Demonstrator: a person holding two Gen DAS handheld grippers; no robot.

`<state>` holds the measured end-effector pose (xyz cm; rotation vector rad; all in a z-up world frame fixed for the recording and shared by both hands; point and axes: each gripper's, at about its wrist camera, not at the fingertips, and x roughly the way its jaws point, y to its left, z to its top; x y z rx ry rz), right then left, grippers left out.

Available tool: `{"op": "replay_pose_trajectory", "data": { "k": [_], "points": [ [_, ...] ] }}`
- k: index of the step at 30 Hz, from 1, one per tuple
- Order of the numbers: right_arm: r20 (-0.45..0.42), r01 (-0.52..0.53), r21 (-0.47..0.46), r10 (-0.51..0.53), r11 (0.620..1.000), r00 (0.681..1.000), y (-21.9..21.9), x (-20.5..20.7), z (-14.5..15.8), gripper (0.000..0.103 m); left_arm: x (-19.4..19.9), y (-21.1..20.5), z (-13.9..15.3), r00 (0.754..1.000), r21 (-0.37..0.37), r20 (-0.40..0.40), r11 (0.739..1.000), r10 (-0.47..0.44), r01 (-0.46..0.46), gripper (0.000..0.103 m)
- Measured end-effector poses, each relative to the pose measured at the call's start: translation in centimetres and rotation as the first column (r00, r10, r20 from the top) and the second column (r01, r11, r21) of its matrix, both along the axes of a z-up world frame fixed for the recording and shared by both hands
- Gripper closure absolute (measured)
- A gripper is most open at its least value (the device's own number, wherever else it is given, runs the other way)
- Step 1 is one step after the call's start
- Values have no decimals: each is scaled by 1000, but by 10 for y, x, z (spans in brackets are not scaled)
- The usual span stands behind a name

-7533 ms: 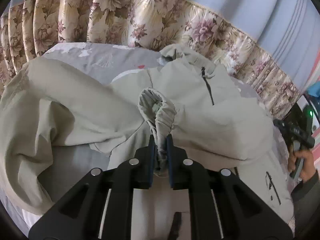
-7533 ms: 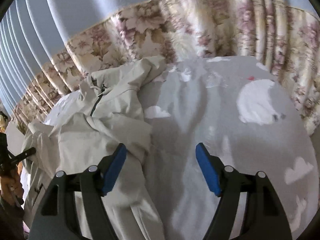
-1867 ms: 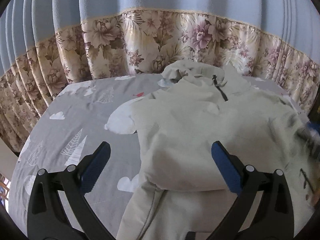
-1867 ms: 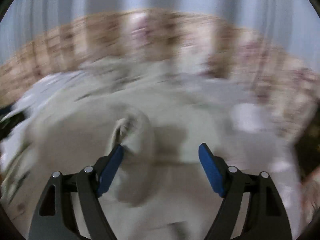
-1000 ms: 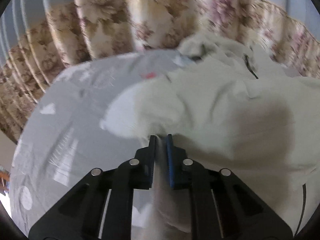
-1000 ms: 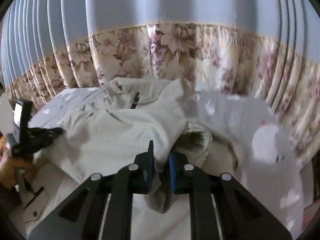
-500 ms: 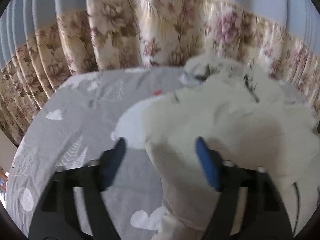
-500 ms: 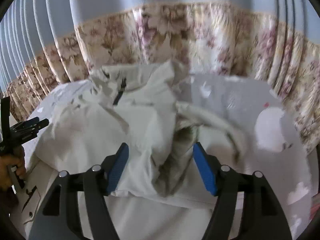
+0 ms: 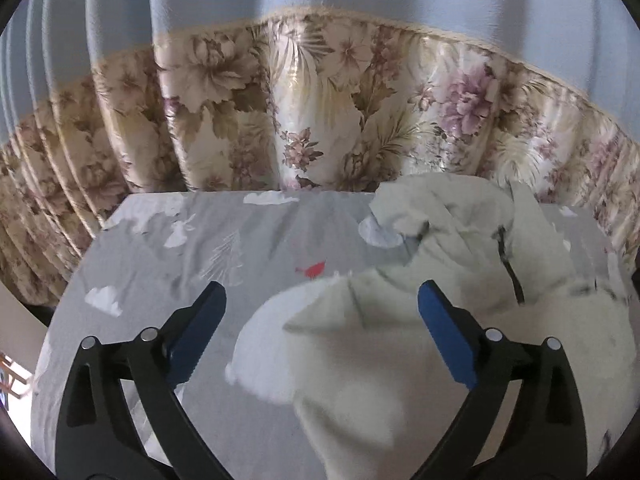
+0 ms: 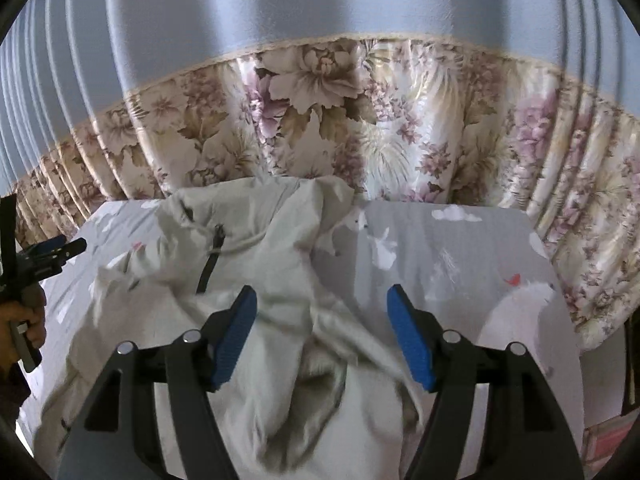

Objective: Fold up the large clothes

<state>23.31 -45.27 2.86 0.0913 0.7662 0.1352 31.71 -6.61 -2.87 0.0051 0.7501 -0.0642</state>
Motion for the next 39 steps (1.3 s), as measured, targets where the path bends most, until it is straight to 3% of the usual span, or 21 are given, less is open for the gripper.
{"op": "replay_pose_trajectory", "data": {
  "k": [6, 11, 22, 25, 26, 27, 28, 29, 30, 31, 34, 39],
  "points": [
    [-57, 31, 89, -26, 996, 998, -9, 81, -9, 34, 63, -15, -1, 999, -16, -34, 1000, 4, -5, 4],
    [-132, 63, 165, -42, 984, 990, -12, 147, -34, 34, 119, -38, -26, 993, -29, -115, 1000, -8, 5, 4],
    [-257, 91, 150, -50, 985, 965, 13, 230, -82, 34, 194, -52, -69, 967, -57, -254, 997, 32, -49, 4],
    [-272, 74, 145, -32, 987, 962, 22, 238, -86, 39, 203, -59, -80, 956, -63, -294, 997, 13, -33, 5],
    [-277, 60, 136, -20, 989, 961, 26, 239, -87, 52, 205, -62, -83, 954, -70, -300, 997, 0, -22, 11],
    [-275, 45, 114, -12, 992, 962, 31, 239, -87, 58, 206, -65, -85, 953, -81, -304, 997, -20, -5, 22],
    [-271, 36, 107, -6, 994, 963, 32, 239, -86, 71, 207, -71, -87, 952, -90, -304, 996, -45, 19, 26],
    [-261, 27, 105, 2, 994, 965, 34, 238, -85, 85, 207, -75, -87, 955, -83, -290, 996, -56, 33, 42],
    [-246, 23, 95, 2, 995, 969, 35, 237, -82, 88, 206, -78, -86, 957, -79, -283, 996, -73, 52, 65],
    [-233, 19, 97, 4, 995, 973, 34, 236, -79, 91, 207, -86, -84, 953, -87, -284, 992, -109, 88, 75],
    [-189, 14, 120, 9, 993, 982, 34, 230, -64, 95, 208, -90, -76, 959, -76, -265, 994, -95, 78, 96],
    [-71, -57, 135, 67, 989, 995, 39, 210, -24, 95, 189, -84, -34, 981, -130, -142, 985, -130, 111, 96]
  ]
}}
